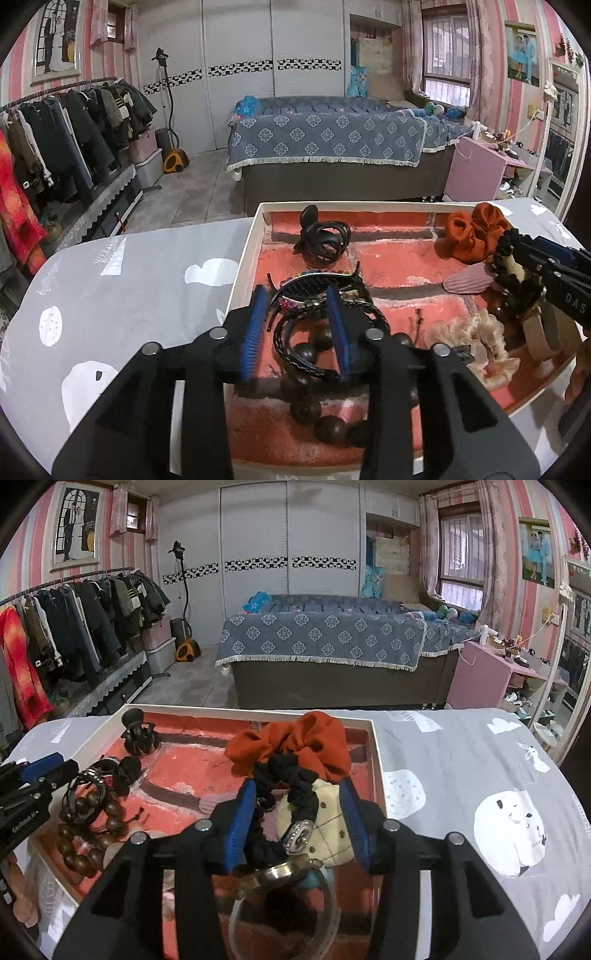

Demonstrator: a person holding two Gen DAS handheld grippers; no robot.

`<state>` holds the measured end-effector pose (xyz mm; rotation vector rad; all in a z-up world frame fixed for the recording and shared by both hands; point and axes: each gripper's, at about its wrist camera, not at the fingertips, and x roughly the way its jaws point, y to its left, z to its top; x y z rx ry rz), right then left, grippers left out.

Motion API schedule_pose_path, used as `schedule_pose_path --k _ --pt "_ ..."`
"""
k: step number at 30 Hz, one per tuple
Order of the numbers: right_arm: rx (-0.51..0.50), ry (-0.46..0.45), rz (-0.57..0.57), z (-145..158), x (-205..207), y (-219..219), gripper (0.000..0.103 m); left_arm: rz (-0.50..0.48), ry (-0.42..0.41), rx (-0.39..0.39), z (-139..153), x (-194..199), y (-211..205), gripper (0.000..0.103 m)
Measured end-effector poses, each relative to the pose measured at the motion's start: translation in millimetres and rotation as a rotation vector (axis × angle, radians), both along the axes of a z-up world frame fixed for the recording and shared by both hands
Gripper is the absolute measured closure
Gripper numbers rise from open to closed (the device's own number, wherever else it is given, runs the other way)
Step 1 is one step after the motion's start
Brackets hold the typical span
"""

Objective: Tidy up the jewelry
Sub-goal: 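Open both tools to release the bracelet and scrunchie in the tray, withdraw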

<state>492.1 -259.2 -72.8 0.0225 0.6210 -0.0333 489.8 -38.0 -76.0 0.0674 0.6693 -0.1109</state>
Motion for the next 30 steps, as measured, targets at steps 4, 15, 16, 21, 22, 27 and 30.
schedule_pose_path --k 4,15,16,21,22,27,30 --pt "0.005 -0.024 -0.013 8 -10 -5 0.044 0.004 -0.006 -0.016 8 -11 3 0.047" --pt "0.014 -0.066 -0.009 27 -57 1 0.015 0.030 -0.123 -0.032 53 -80 19 0.005" --pt "0.007 -0.074 -0.010 29 -66 3 0.010 0.037 -0.135 -0.026 56 -90 20 0.005" --pt "-0.003 -0.105 -0.008 35 -107 8 0.009 0.075 -0.160 -0.045 66 -130 31 0.005" --pt "-0.006 -0.112 -0.009 36 -115 9 0.005 0.088 -0.161 -0.052 67 -141 34 0.005" --pt "-0.023 -0.148 -0.010 44 -161 16 0.004 0.114 -0.179 -0.044 67 -183 35 0.005" --pt "-0.029 -0.170 -0.009 49 -189 17 0.004 0.112 -0.202 -0.028 66 -212 30 0.005"
